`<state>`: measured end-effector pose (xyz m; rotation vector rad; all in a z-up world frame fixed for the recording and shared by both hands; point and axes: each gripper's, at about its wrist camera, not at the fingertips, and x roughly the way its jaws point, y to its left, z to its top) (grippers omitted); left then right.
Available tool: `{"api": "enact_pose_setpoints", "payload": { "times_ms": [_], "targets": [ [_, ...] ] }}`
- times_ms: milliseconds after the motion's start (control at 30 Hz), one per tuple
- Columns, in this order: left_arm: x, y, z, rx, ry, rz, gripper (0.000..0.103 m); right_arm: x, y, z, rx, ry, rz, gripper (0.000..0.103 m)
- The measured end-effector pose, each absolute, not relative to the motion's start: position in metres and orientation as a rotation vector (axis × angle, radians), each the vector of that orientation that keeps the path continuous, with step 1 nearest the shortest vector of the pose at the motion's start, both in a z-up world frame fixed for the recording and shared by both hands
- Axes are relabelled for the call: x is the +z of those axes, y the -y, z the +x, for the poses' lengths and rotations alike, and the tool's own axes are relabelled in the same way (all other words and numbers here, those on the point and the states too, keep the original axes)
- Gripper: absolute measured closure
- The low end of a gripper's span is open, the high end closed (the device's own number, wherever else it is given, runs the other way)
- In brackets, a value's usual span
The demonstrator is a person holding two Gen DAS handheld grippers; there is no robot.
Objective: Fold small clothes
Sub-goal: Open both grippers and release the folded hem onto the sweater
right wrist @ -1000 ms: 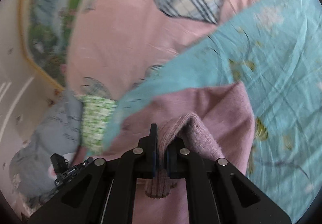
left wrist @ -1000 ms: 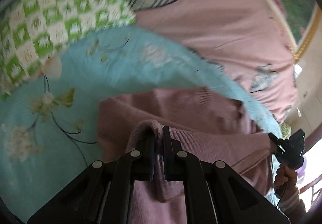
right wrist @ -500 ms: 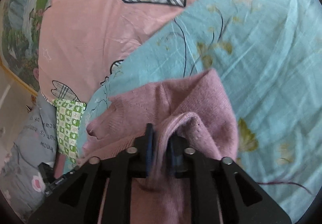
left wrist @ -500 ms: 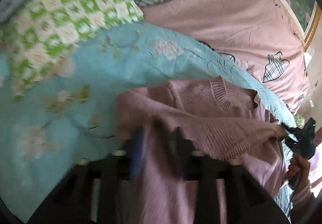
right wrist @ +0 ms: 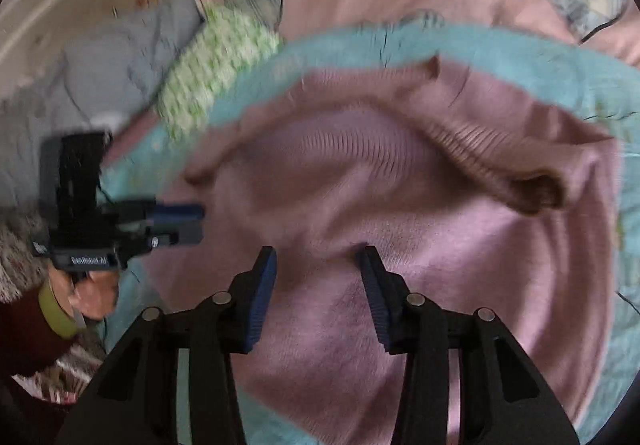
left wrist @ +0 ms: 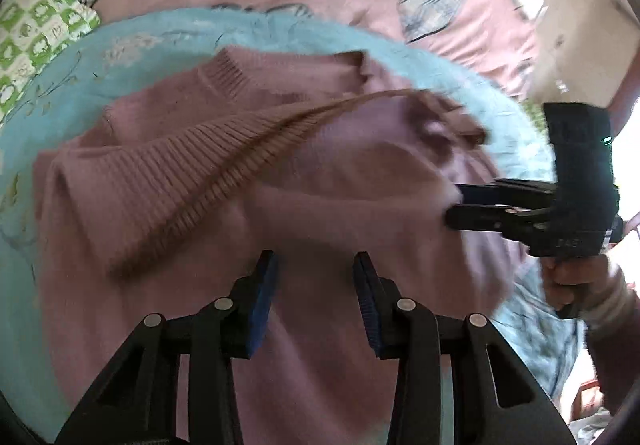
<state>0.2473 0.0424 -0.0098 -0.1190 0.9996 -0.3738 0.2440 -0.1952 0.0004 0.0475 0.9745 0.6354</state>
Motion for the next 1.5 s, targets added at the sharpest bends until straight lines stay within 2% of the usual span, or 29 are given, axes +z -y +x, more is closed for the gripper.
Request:
{"api": "enact_pose_setpoints", "payload": {
  "times_ms": [100,167,267,433,500,600,700,767,933,1233,1500],
  "targets": [
    [-0.019,-0.053,0.286,-0.324,-1.019,-0.086,0.07,-0.01,0.205,0.289,0.603,-1.032,0.076,0.062],
    [-0.018,-0.067,0.309,-0.279,-1.012,-0.096,0.075,-0.009,0.215,0.312,0.593,-1.029,0.133,0.071],
    [-0.009,-0.096,0.341,-0.139,-0.96,-0.125,0.076,0.003,0.25,0.335,0.33,-0.908,0.187,0.069],
    [-0.01,-0.144,0.354,0.029,-0.919,-0.285,0.078,-0.001,0.317,0.331,0.131,-0.766,0.483,0.069],
    [-0.007,-0.154,0.345,0.034,-0.892,-0.34,0.077,0.002,0.32,0.317,0.13,-0.734,0.485,0.069],
    [0.007,-0.156,0.318,0.059,-0.851,-0.347,0.066,0.011,0.318,0.295,0.124,-0.704,0.445,0.068],
    [0.016,-0.145,0.278,-0.008,-0.834,-0.355,0.064,0.022,0.314,0.265,0.189,-0.68,0.47,0.067],
    [0.017,-0.134,0.249,-0.051,-0.832,-0.342,0.061,0.025,0.31,0.247,0.216,-0.676,0.464,0.062],
    [0.01,-0.107,0.191,-0.125,-0.84,-0.325,0.06,0.017,0.288,0.203,0.291,-0.698,0.427,0.058],
    [-0.017,-0.126,0.168,-0.036,-0.896,-0.338,0.059,-0.014,0.312,0.162,0.194,-0.791,0.446,0.056],
    [-0.014,-0.148,0.143,0.032,-0.891,-0.392,0.06,-0.007,0.347,0.124,0.092,-0.687,0.543,0.056]
  ]
}}
